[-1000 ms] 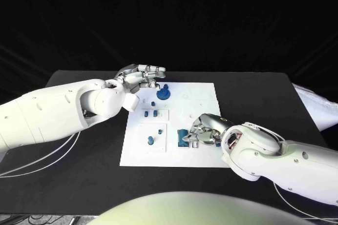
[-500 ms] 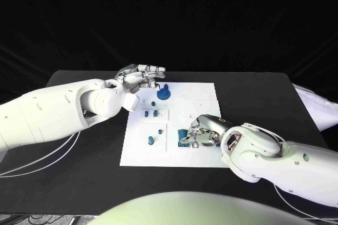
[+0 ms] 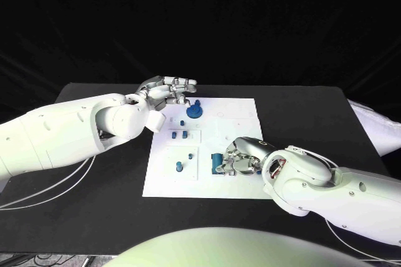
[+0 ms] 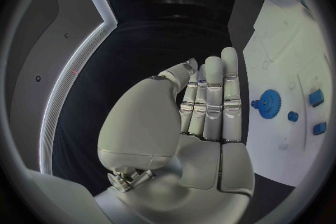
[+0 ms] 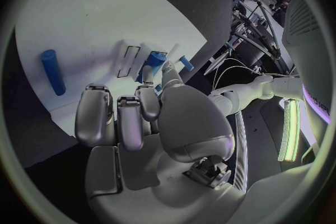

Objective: Assemble the parts on the task board

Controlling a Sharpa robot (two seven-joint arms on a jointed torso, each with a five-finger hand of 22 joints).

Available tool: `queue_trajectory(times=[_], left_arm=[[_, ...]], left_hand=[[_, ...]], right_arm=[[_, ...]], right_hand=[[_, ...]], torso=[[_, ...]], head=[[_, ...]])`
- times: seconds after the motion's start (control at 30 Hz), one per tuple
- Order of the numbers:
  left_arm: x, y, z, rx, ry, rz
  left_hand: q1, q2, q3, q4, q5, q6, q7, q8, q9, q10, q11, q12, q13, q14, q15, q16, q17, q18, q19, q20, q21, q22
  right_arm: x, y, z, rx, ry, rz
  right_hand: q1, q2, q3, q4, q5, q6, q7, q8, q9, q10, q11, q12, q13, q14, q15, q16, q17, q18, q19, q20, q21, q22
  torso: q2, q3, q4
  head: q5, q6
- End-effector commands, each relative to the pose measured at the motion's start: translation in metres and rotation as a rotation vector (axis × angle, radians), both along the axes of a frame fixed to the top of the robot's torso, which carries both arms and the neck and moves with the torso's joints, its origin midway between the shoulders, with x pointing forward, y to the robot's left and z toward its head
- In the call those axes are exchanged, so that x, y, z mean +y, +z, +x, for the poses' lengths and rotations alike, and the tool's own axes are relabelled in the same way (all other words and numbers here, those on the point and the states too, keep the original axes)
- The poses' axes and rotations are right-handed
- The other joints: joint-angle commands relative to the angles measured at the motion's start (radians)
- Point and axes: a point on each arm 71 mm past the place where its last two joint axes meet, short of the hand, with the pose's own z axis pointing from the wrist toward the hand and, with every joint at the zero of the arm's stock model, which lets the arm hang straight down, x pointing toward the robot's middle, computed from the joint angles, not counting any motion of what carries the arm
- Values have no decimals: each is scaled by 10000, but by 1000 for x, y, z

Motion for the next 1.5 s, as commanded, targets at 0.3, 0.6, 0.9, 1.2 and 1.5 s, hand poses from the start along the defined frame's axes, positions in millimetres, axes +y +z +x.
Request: queue_trajectory(times=[0.3,0.6,0.9,1.2,1.5], left_arm=[[-2,1,-1,-84,-191,-75],[-1,1,-1,-80,-172,-65],[2,1,-1,-82,-121,-45],[2,1,-1,-87,-123,-49],[2,1,-1,-84,-132,-51]], left_hand=[[-4,101,-27,-35,27,-70,13,34,-16,-67,-2,51,8,-62,-28,-39,-10,186,7,55,-64,-17],[-4,101,-27,-35,27,-70,13,34,-16,-67,-2,51,8,-62,-28,-39,-10,186,7,55,-64,-17],[-4,101,-27,-35,27,-70,13,34,-16,-67,-2,51,8,-62,-28,-39,-10,186,7,55,-64,-17],[-4,101,-27,-35,27,-70,13,34,-16,-67,-2,51,8,-62,-28,-39,-10,186,7,55,-64,-17],[-4,101,-27,-35,27,-70,13,34,-16,-67,-2,51,8,-62,-28,-39,-10,186,7,55,-64,-17]], right_arm=[[-4,-2,5,-245,-470,-260],[-15,5,-1,-238,-476,655],[-57,17,-5,-618,-1181,793],[-93,15,0,-997,-1791,-286],[-100,4,5,-753,-2093,-957]], right_hand=[[-1,215,67,-6,-39,90,-8,24,34,304,-213,145,155,709,-101,-20,687,-168,-4,-90,-1,45],[-408,16,-115,181,257,-332,188,-284,-58,-137,-62,-494,-383,698,3,-44,655,-181,-4,-35,-4,61],[-119,68,71,1,518,-631,382,-754,-264,-368,101,-800,-612,705,144,-12,717,-187,6,94,18,114],[-153,29,58,7,509,-640,417,-856,-313,-417,135,-874,-672,708,174,1,741,-190,10,123,27,132],[-305,-26,13,88,562,-554,441,-972,-372,-330,164,-761,-559,717,206,34,799,-191,15,162,38,156]], torso=[[0,4,-1],[-6,3,-14],[-17,-8,-46],[-36,-6,-92],[-30,4,-82]], head=[[-7,0],[-47,0],[-111,29],[-269,94],[-285,102]])
